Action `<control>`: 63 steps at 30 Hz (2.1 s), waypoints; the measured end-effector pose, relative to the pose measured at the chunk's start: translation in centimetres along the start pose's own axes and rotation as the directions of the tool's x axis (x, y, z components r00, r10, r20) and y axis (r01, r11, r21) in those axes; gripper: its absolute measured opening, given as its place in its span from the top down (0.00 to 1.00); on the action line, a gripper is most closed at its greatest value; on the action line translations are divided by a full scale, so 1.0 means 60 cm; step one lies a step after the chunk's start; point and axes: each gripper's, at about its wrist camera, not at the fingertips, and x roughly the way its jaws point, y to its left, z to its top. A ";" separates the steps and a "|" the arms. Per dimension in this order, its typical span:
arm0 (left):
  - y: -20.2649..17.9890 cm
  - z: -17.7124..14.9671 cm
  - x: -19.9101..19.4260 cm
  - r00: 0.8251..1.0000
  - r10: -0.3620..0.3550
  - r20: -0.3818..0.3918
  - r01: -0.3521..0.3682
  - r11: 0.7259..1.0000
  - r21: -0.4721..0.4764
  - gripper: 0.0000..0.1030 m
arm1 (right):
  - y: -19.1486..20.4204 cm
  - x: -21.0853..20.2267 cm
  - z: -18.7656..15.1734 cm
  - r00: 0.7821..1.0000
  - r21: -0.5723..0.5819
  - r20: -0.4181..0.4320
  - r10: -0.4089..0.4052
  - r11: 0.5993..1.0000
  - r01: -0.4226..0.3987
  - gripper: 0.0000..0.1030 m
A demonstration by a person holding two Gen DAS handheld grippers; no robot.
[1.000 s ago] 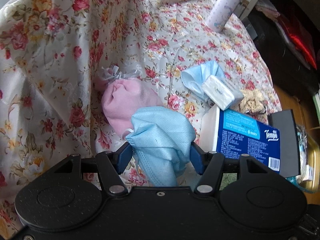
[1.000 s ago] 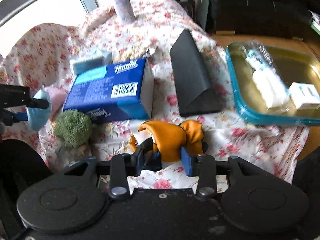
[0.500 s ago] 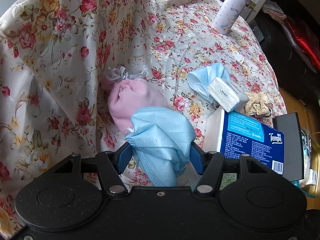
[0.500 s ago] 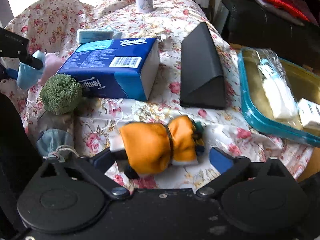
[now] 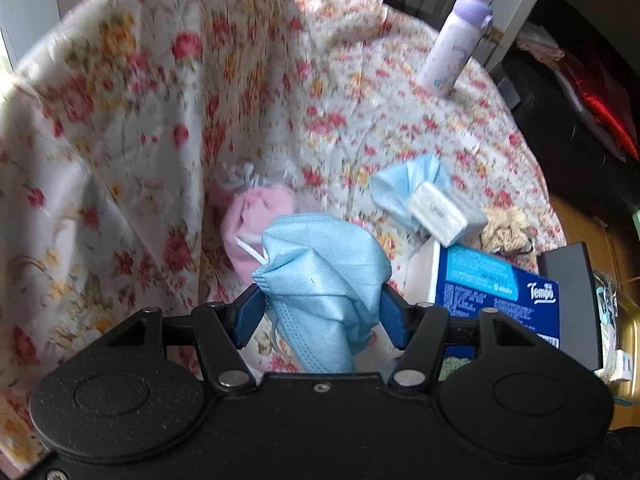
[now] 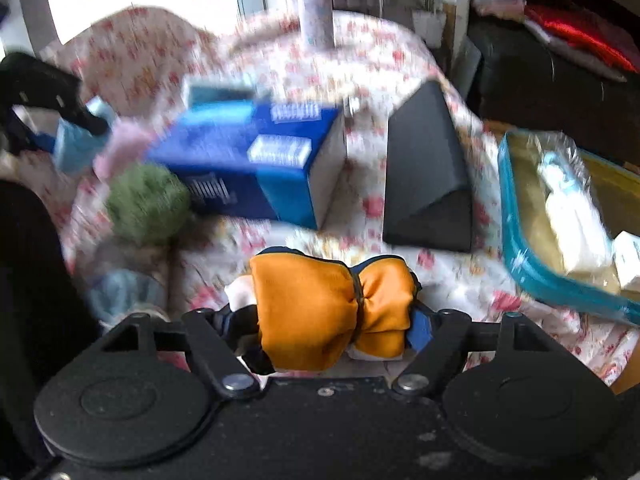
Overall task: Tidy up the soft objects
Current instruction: 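Carry the mask and fabric bundle over the gold tin tray and open both tools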
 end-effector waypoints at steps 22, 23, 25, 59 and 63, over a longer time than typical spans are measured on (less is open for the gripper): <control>-0.308 0.015 -0.103 0.979 -0.178 0.099 0.145 0.950 0.276 0.44 | -0.334 -0.083 0.072 0.860 0.466 0.266 -0.435 0.839 0.280 0.25; -0.333 0.011 -0.102 0.976 -0.197 0.087 0.163 0.940 0.299 0.44 | -0.348 -0.080 0.073 0.851 0.481 0.258 -0.457 0.825 0.297 0.25; -0.380 0.003 -0.095 0.971 -0.230 0.061 0.196 0.918 0.344 0.44 | -0.381 -0.076 0.079 0.839 0.510 0.248 -0.484 0.802 0.312 0.25; -0.581 -0.124 0.056 0.961 -0.176 -0.214 0.262 0.823 0.503 0.20 | -0.502 -0.051 0.073 0.825 0.654 0.176 -0.537 0.690 0.310 0.08; -0.568 -0.123 0.050 0.960 -0.180 -0.213 0.264 0.831 0.490 0.19 | -0.500 -0.051 0.072 0.824 0.654 0.178 -0.538 0.690 0.310 0.08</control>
